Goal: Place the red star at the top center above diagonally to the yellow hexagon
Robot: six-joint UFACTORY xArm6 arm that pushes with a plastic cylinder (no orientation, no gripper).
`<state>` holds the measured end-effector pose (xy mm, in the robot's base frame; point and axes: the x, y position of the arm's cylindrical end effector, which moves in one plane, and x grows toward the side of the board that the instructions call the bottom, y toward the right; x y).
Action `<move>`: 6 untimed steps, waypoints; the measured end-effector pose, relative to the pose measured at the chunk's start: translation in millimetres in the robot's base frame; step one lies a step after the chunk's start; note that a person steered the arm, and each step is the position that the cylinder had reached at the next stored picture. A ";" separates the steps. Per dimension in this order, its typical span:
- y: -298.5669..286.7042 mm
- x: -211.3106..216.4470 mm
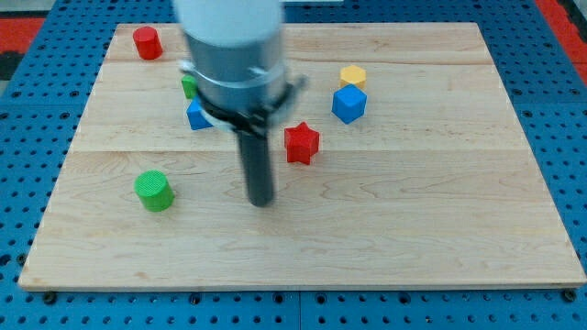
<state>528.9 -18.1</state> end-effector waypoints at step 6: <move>5.5 -272.3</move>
<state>256.7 -12.6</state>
